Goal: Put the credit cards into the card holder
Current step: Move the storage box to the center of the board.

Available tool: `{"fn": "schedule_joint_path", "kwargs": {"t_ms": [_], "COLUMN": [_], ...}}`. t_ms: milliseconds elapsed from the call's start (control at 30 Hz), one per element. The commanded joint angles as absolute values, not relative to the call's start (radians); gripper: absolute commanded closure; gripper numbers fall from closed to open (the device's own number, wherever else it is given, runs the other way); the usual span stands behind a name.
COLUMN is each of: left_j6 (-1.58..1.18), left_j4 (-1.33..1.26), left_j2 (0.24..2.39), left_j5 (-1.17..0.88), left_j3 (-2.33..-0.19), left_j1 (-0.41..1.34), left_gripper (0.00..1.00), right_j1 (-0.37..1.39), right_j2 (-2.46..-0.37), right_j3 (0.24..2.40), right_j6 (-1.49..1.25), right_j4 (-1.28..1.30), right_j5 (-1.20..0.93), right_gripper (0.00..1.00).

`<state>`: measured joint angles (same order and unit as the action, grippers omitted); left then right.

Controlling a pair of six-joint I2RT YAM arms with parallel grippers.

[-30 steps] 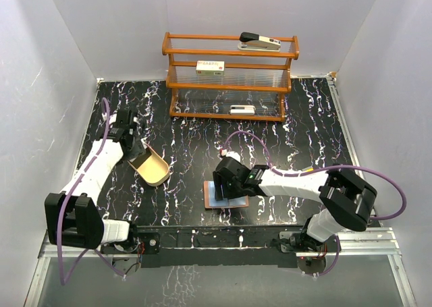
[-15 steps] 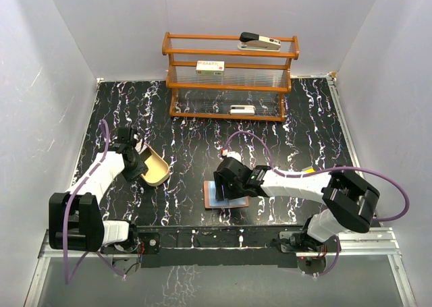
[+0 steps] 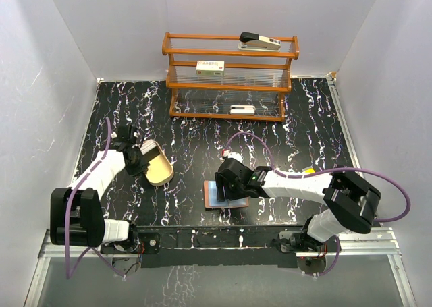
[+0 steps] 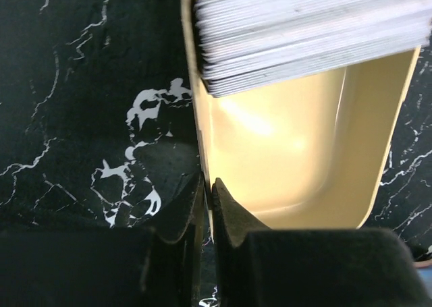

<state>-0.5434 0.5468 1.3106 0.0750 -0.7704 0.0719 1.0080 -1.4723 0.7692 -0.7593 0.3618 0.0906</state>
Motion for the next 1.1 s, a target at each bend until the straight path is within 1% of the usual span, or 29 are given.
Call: {"fn": "schedule_joint_path", "kwargs": {"t_ms": [0,133,233,500,667,800,967,1067], "left_j6": [-0.481,-0.455,-0.444,-0.438,-0.419,-0.385,-0.335,-0.320], "left_j4": [0.515,0.469,0.443,0.382,0.288,0.265,0.276,0.268], "left_j2": [1.325,1.327,1.346,1.484,1.556,1.628,1.717,1.752], "left_j5": [-0.034,-0.084,-0.079,-0.089,-0.146,-0.186,-0.201,-0.206], "left_j3": [-0.806,-0.815,-0.837,-0.934,-0.982,-1.048,-1.145,-1.193], "left_j1": [0.082,0.126,0.184,0.332,0.387,0.429,0.478,0.508], "left_gripper": [0.96,0.98,0.98,0.99,0.99,1.00,0.99,0.96], "right_j1": [1.012,1.012,1.012,1.012,1.014,1.014,1.014,1.014], "right_j2": [-1.454,-1.451,-1.451,-1.449,-1.440,-1.438,-1.437,-1.437], "right_j3": [0.762,0.761,0.759,0.744,0.733,0.734,0.738,0.743], "right_j6": [-0.751,-0.755,-0.759,-0.765,-0.770,-0.770,-0.768,-0.768], "right_j4": [0.328,0.323,0.312,0.293,0.279,0.279,0.275,0.275], "right_j5": [0.103,0.098,0.089,0.074,0.063,0.064,0.061,0.060], "right_gripper": [0.43,0.43,0.44,0.44,0.44,0.44,0.44,0.44]}}
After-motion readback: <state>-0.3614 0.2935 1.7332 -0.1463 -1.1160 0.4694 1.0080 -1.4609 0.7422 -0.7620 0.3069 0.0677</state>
